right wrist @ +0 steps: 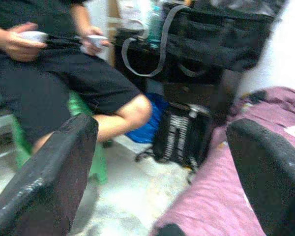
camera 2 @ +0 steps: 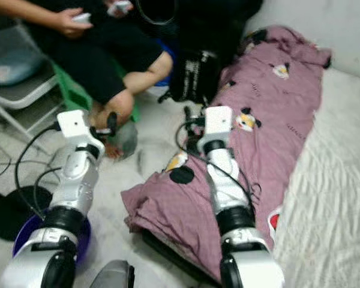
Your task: Clean up the room
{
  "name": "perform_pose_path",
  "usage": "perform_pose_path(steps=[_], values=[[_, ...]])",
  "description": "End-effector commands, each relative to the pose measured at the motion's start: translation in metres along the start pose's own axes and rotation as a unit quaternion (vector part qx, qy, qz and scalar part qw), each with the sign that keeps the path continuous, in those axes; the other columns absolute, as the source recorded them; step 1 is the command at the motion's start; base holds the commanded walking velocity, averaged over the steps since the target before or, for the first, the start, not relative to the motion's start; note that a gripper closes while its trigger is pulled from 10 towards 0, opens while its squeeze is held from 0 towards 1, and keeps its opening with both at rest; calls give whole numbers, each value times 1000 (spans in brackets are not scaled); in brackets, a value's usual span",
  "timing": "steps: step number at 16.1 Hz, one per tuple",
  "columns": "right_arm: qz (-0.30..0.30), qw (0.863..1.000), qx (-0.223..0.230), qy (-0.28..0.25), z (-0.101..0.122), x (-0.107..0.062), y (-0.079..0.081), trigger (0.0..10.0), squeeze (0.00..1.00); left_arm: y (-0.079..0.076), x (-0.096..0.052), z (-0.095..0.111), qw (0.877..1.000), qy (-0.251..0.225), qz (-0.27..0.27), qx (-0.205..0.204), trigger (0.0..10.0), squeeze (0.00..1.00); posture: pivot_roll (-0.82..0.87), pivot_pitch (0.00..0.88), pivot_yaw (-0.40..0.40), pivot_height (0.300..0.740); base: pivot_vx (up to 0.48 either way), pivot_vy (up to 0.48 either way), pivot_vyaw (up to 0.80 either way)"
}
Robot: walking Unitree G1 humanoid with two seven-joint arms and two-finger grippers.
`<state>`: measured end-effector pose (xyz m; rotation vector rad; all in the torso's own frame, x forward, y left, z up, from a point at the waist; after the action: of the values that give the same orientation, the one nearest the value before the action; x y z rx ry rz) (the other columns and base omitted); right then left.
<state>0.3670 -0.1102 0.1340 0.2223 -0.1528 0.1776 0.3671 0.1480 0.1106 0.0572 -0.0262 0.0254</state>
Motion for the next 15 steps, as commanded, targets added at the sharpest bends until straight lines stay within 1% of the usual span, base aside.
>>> perform_pose_path(steps=[1, 7, 15], values=[[6, 1000, -7, 0, 1, 2, 1, 10000, 0, -6, 1, 1, 1000, -3, -10, 3, 10000, 0, -28, 4, -29, 740, 0, 0, 788], [12, 1000, -14, 1, 1, 2, 2, 10000, 0, -8, 1, 0, 1000, -5, -12, -2, 10000, 0, -29, 13, -33, 740, 0, 0, 788], [17, 1000, -16, 2, -1, 2, 2, 10000, 0, -10, 1, -2, 1000, -5, -16, 3, 10000, 0, -27, 0, -33, 740, 0, 0, 788]])
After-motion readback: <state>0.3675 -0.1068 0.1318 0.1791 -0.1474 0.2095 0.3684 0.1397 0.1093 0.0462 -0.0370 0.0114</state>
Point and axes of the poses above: a point about 5 cm out from each wrist's last joint towards the gripper, its own x axis pointing out of the wrist towards the gripper, its own z axis along the axis of the wrist's last joint, y = z × x, the point moved 2 cm from there along x, pointing out of the wrist towards the gripper, and after that the axes turned 14 degrees about x, right-handed, at the moved point
